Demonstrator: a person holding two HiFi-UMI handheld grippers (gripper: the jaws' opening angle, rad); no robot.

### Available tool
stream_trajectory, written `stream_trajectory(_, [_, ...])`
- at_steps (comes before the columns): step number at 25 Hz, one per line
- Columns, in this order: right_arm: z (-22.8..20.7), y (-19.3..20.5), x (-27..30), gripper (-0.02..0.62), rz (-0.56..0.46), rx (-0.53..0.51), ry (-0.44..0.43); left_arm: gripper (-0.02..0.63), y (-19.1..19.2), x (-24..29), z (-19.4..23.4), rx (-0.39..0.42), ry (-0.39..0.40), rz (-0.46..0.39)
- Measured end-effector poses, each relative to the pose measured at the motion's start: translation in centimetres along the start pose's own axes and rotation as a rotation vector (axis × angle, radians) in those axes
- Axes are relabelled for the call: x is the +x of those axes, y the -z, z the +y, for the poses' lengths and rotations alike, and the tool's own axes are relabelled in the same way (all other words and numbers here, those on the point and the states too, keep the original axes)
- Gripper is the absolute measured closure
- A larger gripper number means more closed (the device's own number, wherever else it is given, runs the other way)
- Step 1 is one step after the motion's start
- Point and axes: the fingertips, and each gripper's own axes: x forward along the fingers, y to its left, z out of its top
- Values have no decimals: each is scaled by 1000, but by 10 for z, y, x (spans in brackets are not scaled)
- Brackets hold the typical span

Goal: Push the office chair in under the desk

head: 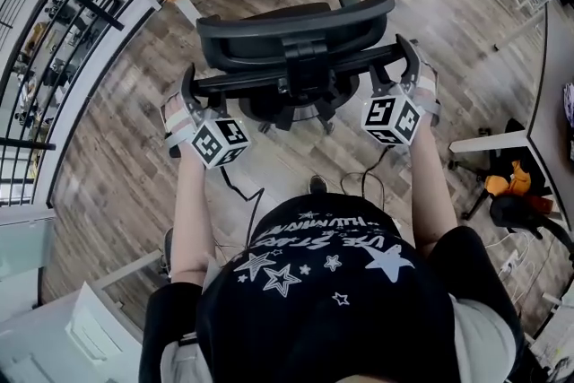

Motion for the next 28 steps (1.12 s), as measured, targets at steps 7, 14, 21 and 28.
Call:
stream_trajectory(7, [-12, 1, 22, 278, -13, -12, -23, 296, -10, 14, 3, 4, -8, 6])
stream_trajectory(14, [-20, 7, 45, 279, 22, -28, -51, 296, -19, 30, 2, 0, -3, 27])
stream_trajectory(21, [-27, 0, 71, 278, 27, -28, -52, 296, -23, 58, 12, 6, 4, 27])
stream_trajectory(28, [-40, -1, 116, 278, 38, -38, -64, 296, -35, 100, 19, 28, 0, 6])
